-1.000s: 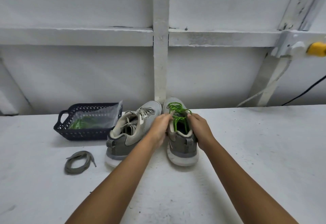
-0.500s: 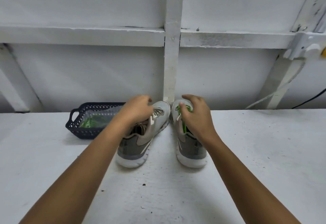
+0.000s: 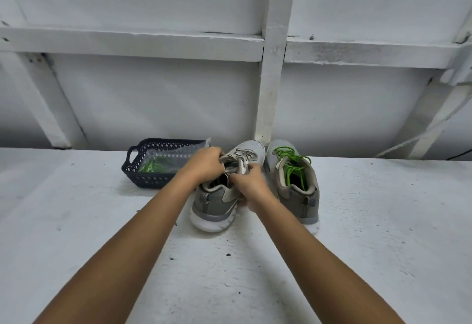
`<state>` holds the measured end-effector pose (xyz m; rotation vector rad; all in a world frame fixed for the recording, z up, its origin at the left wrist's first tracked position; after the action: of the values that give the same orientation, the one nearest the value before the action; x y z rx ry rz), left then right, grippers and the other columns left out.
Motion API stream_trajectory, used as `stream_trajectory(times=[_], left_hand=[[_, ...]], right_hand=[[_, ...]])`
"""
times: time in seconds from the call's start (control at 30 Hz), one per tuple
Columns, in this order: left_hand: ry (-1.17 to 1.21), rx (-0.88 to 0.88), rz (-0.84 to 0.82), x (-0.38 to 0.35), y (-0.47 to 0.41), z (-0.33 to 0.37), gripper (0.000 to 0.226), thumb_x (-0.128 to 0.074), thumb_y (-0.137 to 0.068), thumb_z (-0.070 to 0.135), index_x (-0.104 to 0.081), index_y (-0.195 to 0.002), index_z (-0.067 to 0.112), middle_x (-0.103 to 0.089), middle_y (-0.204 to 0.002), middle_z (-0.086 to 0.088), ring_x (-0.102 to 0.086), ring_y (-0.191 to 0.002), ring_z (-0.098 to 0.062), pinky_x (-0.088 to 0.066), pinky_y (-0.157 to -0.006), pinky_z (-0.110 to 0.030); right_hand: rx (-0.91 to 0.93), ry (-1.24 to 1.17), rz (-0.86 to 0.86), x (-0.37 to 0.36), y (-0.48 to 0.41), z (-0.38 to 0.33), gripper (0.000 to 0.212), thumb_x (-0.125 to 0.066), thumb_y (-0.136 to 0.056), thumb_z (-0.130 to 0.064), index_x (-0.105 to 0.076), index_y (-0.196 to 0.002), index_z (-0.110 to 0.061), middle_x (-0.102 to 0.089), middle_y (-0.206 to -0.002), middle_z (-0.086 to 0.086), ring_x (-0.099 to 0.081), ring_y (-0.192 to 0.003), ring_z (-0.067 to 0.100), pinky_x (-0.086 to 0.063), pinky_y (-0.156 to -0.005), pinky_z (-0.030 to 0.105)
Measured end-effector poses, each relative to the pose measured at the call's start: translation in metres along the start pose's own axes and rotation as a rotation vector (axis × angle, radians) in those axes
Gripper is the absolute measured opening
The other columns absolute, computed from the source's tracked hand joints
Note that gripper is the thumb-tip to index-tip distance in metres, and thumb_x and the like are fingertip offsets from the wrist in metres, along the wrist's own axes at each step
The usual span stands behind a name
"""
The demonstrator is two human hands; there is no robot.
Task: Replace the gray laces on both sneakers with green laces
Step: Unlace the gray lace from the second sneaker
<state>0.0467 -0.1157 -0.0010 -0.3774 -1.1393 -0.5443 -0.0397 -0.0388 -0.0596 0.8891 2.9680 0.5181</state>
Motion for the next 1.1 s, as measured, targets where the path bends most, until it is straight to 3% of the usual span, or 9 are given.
stream_trajectory(times=[0.13, 0.2, 0.3, 0.47, 0.63, 0.73, 0.87, 1.0, 1.1], left_hand=[[0.168, 0.014, 0.033, 0.013, 0.022, 0.005, 0.03, -0.052, -0.087, 0.012, -0.064, -0.115, 0.017, -0.064, -0.119, -0.009, -0.058, -0.106, -0.024, -0.043, -0.079, -0.027], [0.23, 0.008, 0.033, 0.018, 0.039, 0.007, 0.027, -0.055, -0.089, 0.019, -0.064, -0.114, 0.019, -0.067, -0.11, -0.005, -0.062, -0.098, -0.021, -0.043, -0.074, -0.027], [0.363, -0.011, 0.021, 0.018, 0.078, 0.01, 0.026, -0.057, -0.089, 0.022, -0.06, -0.114, 0.024, -0.066, -0.092, 0.002, -0.063, -0.084, -0.015, -0.046, -0.07, -0.027], [0.453, -0.085, 0.015, 0.009, 0.14, 0.025, 0.027, -0.054, -0.093, 0.021, -0.035, -0.109, 0.032, -0.055, -0.082, 0.004, -0.056, -0.07, -0.014, -0.045, -0.066, -0.029], [0.219, -0.15, -0.013, -0.004, 0.168, 0.029, 0.011, -0.055, -0.091, 0.025, -0.047, -0.094, 0.031, -0.062, -0.095, 0.001, -0.057, -0.088, -0.014, -0.042, -0.074, -0.028], [0.035, -0.185, -0.04, -0.01, 0.171, 0.033, 0.017, -0.06, -0.087, 0.03, -0.056, -0.104, 0.027, -0.056, -0.099, 0.001, -0.054, -0.095, -0.017, -0.037, -0.075, -0.026], [-0.195, -0.195, 0.006, -0.014, 0.17, 0.042, 0.026, -0.053, -0.091, 0.029, -0.056, -0.116, 0.022, -0.053, -0.112, -0.005, -0.057, -0.1, -0.025, -0.045, -0.081, -0.034], [-0.117, -0.235, 0.103, -0.009, 0.172, 0.041, 0.028, -0.049, -0.094, 0.03, -0.066, -0.115, 0.025, -0.043, -0.139, 0.002, -0.056, -0.11, -0.021, -0.045, -0.088, -0.03], [0.088, -0.219, 0.17, -0.002, 0.171, 0.034, 0.021, -0.056, -0.092, 0.024, -0.071, -0.104, 0.019, -0.05, -0.135, 0.008, -0.052, -0.116, -0.014, -0.038, -0.093, -0.025]], right_hand=[[0.003, 0.018, -0.091, 0.014, 0.027, -0.01, 0.047, -0.063, -0.081, -0.011, -0.038, -0.119, -0.024, -0.061, -0.093, 0.008, -0.062, -0.084, 0.029, -0.053, -0.082, 0.046], [0.017, 0.043, -0.161, 0.024, 0.049, -0.014, 0.045, -0.061, -0.083, -0.009, -0.039, -0.118, -0.027, -0.061, -0.089, 0.008, -0.062, -0.076, 0.028, -0.055, -0.078, 0.046], [0.051, 0.075, -0.214, 0.04, 0.082, -0.015, 0.046, -0.06, -0.084, -0.007, -0.043, -0.122, -0.029, -0.064, -0.103, 0.015, -0.064, -0.073, 0.024, -0.058, -0.067, 0.04], [0.082, 0.13, -0.255, 0.058, 0.124, -0.003, 0.041, -0.062, -0.087, -0.007, -0.046, -0.109, -0.037, -0.066, -0.092, 0.01, -0.067, -0.071, 0.019, -0.055, -0.053, 0.027], [0.1, 0.134, -0.25, 0.062, 0.143, 0.023, 0.04, -0.062, -0.088, -0.009, -0.049, -0.113, -0.038, -0.068, -0.094, 0.012, -0.069, -0.076, 0.019, -0.057, -0.057, 0.028], [0.132, 0.143, -0.228, 0.063, 0.145, 0.035, 0.041, -0.063, -0.087, -0.01, -0.052, -0.111, -0.041, -0.066, -0.099, 0.01, -0.068, -0.089, 0.022, -0.057, -0.061, 0.03], [0.182, 0.119, -0.209, 0.064, 0.146, 0.041, 0.041, -0.062, -0.087, -0.012, -0.051, -0.1, -0.049, -0.065, -0.101, 0.003, -0.064, -0.099, 0.019, -0.055, -0.059, 0.024], [0.214, 0.164, -0.151, 0.064, 0.146, 0.048, 0.037, -0.063, -0.087, -0.026, -0.05, -0.108, -0.055, -0.065, -0.107, -0.004, -0.063, -0.103, 0.011, -0.058, -0.077, 0.034], [0.231, 0.16, -0.115, 0.063, 0.147, 0.053, 0.037, -0.062, -0.087, -0.032, -0.049, -0.117, -0.052, -0.065, -0.111, -0.004, -0.064, -0.099, 0.006, -0.057, -0.077, 0.033]])
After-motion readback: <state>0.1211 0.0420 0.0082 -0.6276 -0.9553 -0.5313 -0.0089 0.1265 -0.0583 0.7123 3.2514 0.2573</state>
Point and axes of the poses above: each hand's wrist, its own y-axis away from the middle knuckle, its own x-axis out of the back of the hand, z = x × y, the point moved 5 cm from there along -y, towards the middle knuckle
